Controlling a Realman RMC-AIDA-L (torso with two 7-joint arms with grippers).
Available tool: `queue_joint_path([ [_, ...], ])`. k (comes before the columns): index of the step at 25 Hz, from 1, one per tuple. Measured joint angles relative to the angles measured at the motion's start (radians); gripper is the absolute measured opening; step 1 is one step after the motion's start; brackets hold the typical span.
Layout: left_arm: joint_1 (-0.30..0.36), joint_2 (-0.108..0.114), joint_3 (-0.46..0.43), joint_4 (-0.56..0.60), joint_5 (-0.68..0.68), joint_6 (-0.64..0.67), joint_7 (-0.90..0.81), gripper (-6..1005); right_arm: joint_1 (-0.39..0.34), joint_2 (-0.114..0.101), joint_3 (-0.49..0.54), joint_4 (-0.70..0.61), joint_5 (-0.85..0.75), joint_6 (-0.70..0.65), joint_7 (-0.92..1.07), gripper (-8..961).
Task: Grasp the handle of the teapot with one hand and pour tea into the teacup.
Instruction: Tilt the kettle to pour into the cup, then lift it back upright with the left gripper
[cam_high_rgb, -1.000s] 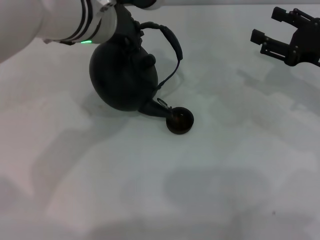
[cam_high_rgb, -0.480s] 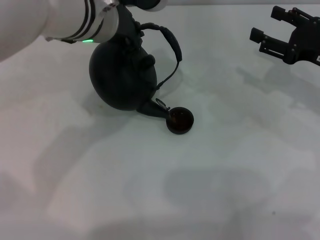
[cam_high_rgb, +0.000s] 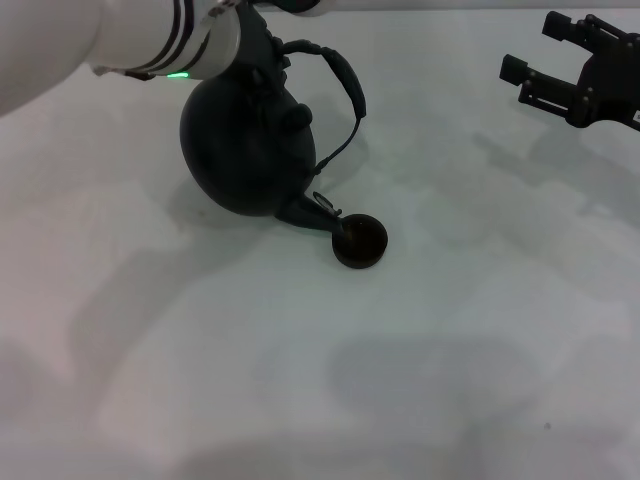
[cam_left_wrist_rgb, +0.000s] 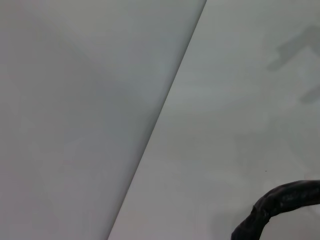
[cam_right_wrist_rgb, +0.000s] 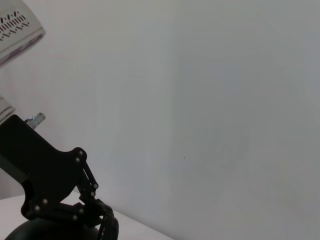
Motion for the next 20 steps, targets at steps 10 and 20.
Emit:
queue_joint_path([
  [10,0.001,-0.001,-0.001,0.0,0.0,0.0,-0.005,106,0.0,0.0,0.0,-0.001,0.0,0.0,0.0,829],
  [20,0.012,-0.005,-0.007,0.002,0.0,-0.012,-0.017,106,-0.005,-0.002,0.0,0.008,0.0,0.0,-0.004,829],
])
